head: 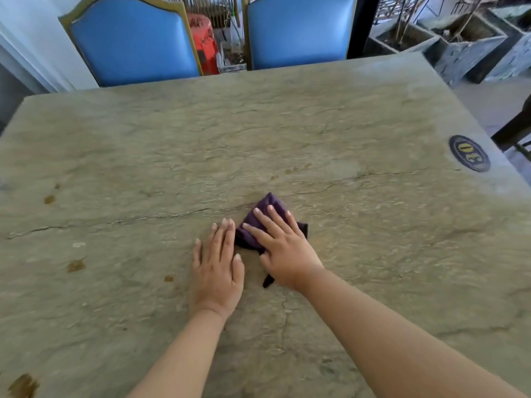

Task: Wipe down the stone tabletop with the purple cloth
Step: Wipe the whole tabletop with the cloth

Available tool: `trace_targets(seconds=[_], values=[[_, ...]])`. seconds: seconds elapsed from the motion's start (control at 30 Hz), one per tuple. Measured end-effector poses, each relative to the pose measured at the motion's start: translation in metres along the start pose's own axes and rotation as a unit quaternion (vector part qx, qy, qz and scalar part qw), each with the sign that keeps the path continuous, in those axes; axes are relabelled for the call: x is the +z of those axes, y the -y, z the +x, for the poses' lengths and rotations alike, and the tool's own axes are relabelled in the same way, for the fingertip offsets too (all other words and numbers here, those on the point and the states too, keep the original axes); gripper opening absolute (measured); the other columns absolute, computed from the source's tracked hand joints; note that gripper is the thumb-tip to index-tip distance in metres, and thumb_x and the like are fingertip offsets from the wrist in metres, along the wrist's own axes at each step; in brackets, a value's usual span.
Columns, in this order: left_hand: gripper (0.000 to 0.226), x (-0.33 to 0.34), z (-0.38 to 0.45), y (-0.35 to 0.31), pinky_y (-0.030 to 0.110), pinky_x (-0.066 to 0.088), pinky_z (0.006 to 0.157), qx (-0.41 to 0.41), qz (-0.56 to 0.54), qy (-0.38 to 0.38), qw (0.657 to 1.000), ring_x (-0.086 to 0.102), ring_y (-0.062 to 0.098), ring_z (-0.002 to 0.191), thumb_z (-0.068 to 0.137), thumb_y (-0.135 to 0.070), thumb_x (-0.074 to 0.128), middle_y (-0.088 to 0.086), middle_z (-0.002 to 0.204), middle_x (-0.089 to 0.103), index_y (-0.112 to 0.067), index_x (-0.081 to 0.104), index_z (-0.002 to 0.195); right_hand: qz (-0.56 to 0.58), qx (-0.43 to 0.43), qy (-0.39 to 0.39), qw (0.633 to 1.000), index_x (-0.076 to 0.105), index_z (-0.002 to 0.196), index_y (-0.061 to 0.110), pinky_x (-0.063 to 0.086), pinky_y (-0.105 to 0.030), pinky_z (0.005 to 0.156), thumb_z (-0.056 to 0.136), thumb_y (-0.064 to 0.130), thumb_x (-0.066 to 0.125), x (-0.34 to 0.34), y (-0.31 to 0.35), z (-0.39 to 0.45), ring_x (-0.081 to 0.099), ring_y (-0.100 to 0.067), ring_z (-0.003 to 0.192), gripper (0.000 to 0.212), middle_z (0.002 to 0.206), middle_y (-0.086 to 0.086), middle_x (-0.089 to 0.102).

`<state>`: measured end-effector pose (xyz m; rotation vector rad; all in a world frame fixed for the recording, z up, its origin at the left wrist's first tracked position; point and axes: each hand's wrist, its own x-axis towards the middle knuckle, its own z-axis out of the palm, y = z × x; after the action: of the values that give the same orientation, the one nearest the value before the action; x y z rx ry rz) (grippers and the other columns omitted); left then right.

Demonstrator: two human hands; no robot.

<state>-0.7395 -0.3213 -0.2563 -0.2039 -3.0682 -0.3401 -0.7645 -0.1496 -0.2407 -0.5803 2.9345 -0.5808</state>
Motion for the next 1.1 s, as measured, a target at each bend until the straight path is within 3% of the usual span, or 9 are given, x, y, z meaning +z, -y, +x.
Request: trace_targets(seconds=[0.07, 0.23, 0.37, 0.47, 0.53, 0.6, 0.73, 0.97, 1.1], values=[[0.061, 0.0, 0.001, 0.0, 0.049, 0.022, 0.116, -0.003, 0.003, 0.004, 1.0, 0.02, 0.014, 0.146, 0.093, -0.031, 0.024, -0.002, 0.158, 0.026, -0.014, 0.027, 0.151, -0.004, -0.006, -0.006, 1.0, 0.031, 0.144, 0.044, -0.004, -0.04, 0.12, 0.08, 0.036, 0.029, -0.01, -0.032, -0.018, -0.001, -0.01, 0.148, 0.064, 0.159, 0.012, 0.013], [0.061, 0.001, 0.0, 0.0, 0.048, 0.013, 0.119, -0.004, 0.016, 0.023, 1.0, 0.012, 0.013, 0.148, 0.093, -0.039, 0.018, -0.005, 0.16, 0.018, -0.022, 0.025, 0.152, 0.029, 0.27, -0.063, 0.96, 0.02, 0.148, 0.039, -0.016, -0.042, 0.116, 0.089, 0.026, 0.038, -0.027, -0.052, -0.011, -0.012, -0.015, 0.147, 0.064, 0.161, 0.007, 0.0], [0.067, -0.001, 0.001, 0.002, 0.041, -0.002, 0.12, 0.004, -0.002, 0.05, 0.999, 0.0, 0.009, 0.148, 0.089, -0.048, 0.013, -0.01, 0.161, 0.007, -0.027, 0.016, 0.153, 0.154, 0.214, -0.043, 0.964, 0.028, 0.147, 0.03, -0.013, -0.036, 0.115, 0.086, 0.018, 0.048, -0.022, -0.022, -0.024, -0.009, -0.015, 0.147, 0.065, 0.161, 0.006, 0.004], [0.057, -0.007, 0.008, -0.006, 0.043, 0.0, 0.121, -0.064, -0.059, 0.046, 0.995, 0.006, 0.012, 0.148, 0.095, -0.039, 0.031, -0.009, 0.16, 0.015, -0.025, 0.03, 0.15, 0.307, 0.209, -0.091, 0.924, 0.047, 0.134, 0.029, 0.015, -0.026, 0.115, 0.083, 0.009, 0.05, -0.036, -0.026, -0.048, 0.016, -0.008, 0.144, 0.054, 0.155, 0.01, 0.025], [0.051, -0.014, 0.018, -0.032, 0.047, 0.011, 0.119, -0.068, -0.134, 0.011, 0.989, 0.022, 0.022, 0.145, 0.093, -0.038, 0.035, -0.002, 0.155, 0.031, -0.019, 0.048, 0.139, 0.28, 0.267, -0.16, 0.908, 0.054, 0.127, 0.024, 0.025, -0.033, 0.114, 0.085, 0.007, 0.049, -0.045, -0.042, -0.057, 0.025, -0.013, 0.142, 0.046, 0.153, 0.005, 0.031], [0.059, -0.016, 0.026, -0.072, 0.047, 0.018, 0.118, 0.051, -0.163, 0.022, 0.985, 0.031, 0.027, 0.14, 0.09, -0.045, 0.028, 0.002, 0.152, 0.037, -0.018, 0.052, 0.136, 0.211, 0.342, -0.173, 0.899, 0.051, 0.132, 0.02, 0.012, -0.039, 0.12, 0.089, 0.007, 0.044, -0.05, -0.061, -0.06, 0.015, -0.019, 0.145, 0.046, 0.155, -0.002, 0.026], [0.085, 0.005, 0.041, -0.145, 0.045, -0.011, 0.117, 0.12, -0.015, 0.143, 0.982, -0.001, 0.025, 0.149, 0.076, -0.068, -0.003, -0.004, 0.162, 0.005, -0.034, 0.019, 0.151, 0.112, 0.424, -0.197, 0.877, 0.037, 0.143, 0.019, -0.004, -0.036, 0.119, 0.096, 0.009, 0.033, -0.046, -0.092, -0.063, 0.0, -0.02, 0.148, 0.048, 0.159, -0.002, 0.016], [0.059, 0.027, 0.173, -0.188, 0.051, -0.006, 0.118, 0.286, 0.033, 0.196, 0.937, -0.006, 0.018, 0.149, 0.094, -0.062, 0.031, -0.015, 0.161, -0.001, -0.047, 0.016, 0.148, 0.007, 0.44, -0.176, 0.881, 0.005, 0.152, 0.022, -0.014, -0.036, 0.118, 0.093, 0.008, 0.023, -0.029, -0.101, -0.055, -0.016, -0.015, 0.146, 0.064, 0.161, -0.001, -0.005], [0.067, 0.036, 0.233, -0.191, 0.05, -0.003, 0.118, 0.217, 0.019, 0.178, 0.96, -0.004, 0.018, 0.149, 0.089, -0.069, 0.037, -0.013, 0.162, 0.0, -0.046, 0.016, 0.149, -0.014, 0.442, -0.15, 0.884, -0.003, 0.152, 0.023, -0.017, -0.037, 0.117, 0.087, 0.011, 0.011, -0.028, -0.102, -0.054, -0.021, -0.016, 0.145, 0.067, 0.16, -0.002, -0.011]])
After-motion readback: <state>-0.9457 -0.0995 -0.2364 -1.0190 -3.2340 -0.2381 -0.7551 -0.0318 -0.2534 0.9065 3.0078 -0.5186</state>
